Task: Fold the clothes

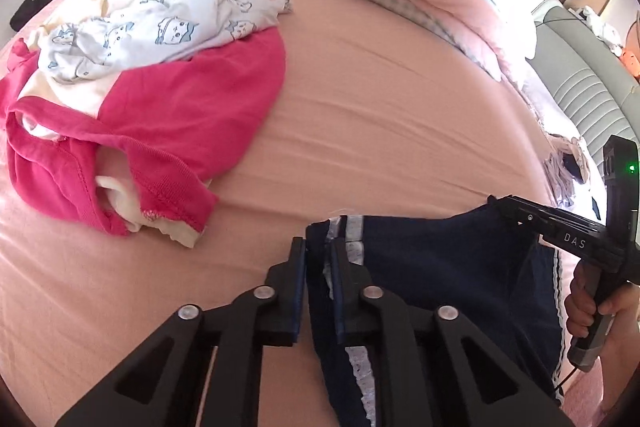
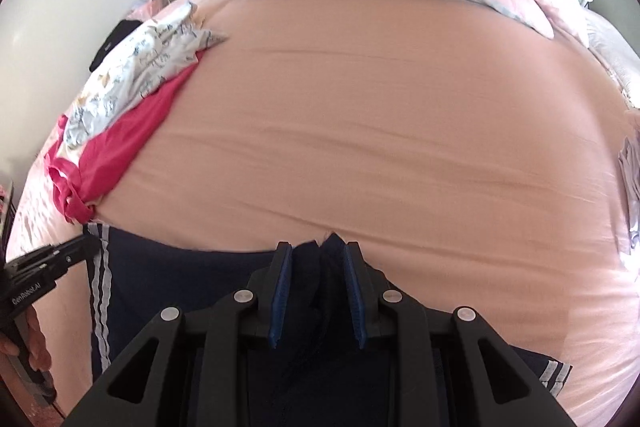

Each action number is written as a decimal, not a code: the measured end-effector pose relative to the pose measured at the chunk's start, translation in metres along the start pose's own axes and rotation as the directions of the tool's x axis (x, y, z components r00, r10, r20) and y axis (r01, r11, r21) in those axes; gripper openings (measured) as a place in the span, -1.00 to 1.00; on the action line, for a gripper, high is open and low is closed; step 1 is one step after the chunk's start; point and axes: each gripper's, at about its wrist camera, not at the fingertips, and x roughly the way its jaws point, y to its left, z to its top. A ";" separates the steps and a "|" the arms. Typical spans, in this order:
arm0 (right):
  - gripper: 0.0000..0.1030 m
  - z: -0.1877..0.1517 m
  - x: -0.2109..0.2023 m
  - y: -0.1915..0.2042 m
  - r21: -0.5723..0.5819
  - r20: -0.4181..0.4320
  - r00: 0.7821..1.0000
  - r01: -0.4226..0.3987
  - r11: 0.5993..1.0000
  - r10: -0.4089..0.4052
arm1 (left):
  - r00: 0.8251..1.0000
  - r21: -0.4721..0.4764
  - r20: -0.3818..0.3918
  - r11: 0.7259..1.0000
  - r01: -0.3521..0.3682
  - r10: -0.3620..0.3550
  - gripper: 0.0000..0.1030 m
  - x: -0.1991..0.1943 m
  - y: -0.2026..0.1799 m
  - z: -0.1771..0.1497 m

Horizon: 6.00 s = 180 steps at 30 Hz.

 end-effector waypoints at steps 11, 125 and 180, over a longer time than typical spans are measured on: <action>-0.51 -0.003 -0.007 0.021 -0.052 0.042 0.999 0.027 0.998 -0.025 | 1.000 0.013 -0.023 1.000 0.020 -0.020 -0.88 0.016 -0.014 0.000; -0.73 -0.261 -0.123 -0.055 0.427 -0.012 0.978 -0.185 0.885 0.210 | 0.982 -0.029 -0.170 0.996 0.081 -0.084 -0.84 -0.046 -0.046 -0.120; -0.42 -0.043 -0.008 0.036 -0.135 -0.085 0.995 -0.058 0.989 0.047 | 0.990 0.189 -0.137 0.982 0.006 0.020 -0.21 0.036 -0.001 0.062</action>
